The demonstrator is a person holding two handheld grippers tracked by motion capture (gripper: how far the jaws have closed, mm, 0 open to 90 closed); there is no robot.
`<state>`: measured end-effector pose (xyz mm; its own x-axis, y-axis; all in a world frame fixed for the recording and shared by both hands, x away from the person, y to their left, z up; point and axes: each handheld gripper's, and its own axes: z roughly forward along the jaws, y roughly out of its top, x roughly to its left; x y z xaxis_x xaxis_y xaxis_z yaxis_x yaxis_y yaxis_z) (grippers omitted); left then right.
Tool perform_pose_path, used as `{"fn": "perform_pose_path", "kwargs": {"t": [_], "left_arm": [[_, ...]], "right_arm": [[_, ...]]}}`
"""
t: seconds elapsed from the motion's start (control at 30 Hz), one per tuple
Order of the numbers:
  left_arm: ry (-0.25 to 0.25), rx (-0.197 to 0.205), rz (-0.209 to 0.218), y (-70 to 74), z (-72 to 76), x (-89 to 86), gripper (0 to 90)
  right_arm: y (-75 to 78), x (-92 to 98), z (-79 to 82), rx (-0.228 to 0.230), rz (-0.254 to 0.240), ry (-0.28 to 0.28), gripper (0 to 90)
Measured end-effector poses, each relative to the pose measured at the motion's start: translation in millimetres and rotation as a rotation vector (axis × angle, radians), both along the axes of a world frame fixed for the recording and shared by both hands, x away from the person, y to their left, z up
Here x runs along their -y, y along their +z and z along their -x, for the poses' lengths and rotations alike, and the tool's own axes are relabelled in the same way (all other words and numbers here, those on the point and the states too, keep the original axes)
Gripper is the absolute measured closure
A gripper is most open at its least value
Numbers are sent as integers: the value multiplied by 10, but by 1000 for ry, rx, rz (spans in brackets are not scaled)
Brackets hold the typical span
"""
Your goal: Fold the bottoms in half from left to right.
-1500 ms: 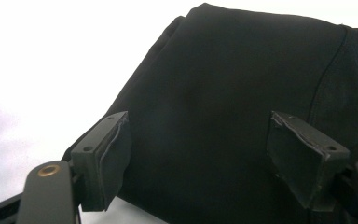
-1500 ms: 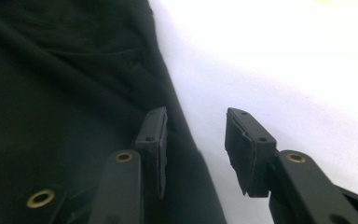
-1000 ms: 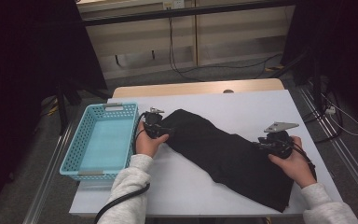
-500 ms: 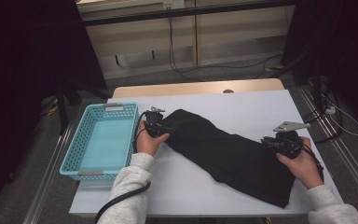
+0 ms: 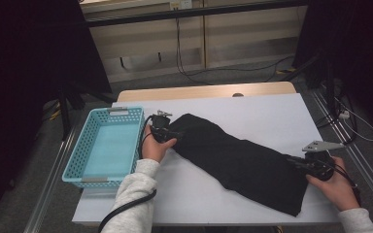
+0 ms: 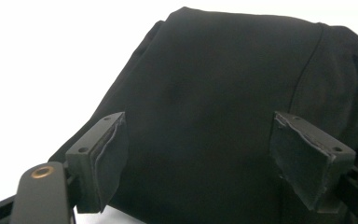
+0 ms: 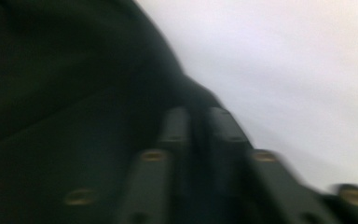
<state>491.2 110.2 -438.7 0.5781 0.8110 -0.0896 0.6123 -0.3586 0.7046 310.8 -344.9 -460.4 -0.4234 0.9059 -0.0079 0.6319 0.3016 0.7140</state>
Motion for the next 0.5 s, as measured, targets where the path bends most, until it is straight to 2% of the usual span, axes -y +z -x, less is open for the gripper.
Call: {"fn": "perform_pose_path", "kwargs": {"t": [0.03, 0.1, 0.17, 0.2, 0.23, 0.27, 0.3, 0.4, 0.5], "left_arm": [[-7, -3, -5, 8, -1, -3, 204], [-4, 1, -4, 12, -4, 1, 204], [2, 7, 0, 18, -8, 3, 204], [-1, 3, 0, 22, -8, 5, 204], [-5, 4, -3, 22, -9, 6, 204], [-6, 3, -1, 21, -8, 9, 204], [-7, 4, -2, 20, -7, 9, 204], [-7, 5, -3, 15, -2, -8, 204], [-1, 5, 1, 2, 3, -19, 204]], "right_arm": [[7, -5, -5, -8, -5, -3, 894], [33, -7, -37, 0, 19, -11, 897], [73, 24, -89, 36, -14, -45, 897], [83, 32, -104, 32, -38, -42, 893], [91, 32, -124, 9, -61, -32, 842], [97, 32, -127, 8, -55, -39, 781], [106, 41, -126, 25, -43, -58, 772], [159, 151, -114, 40, -55, -93, 695], [167, 238, -81, 33, -63, -86, 602]]}}
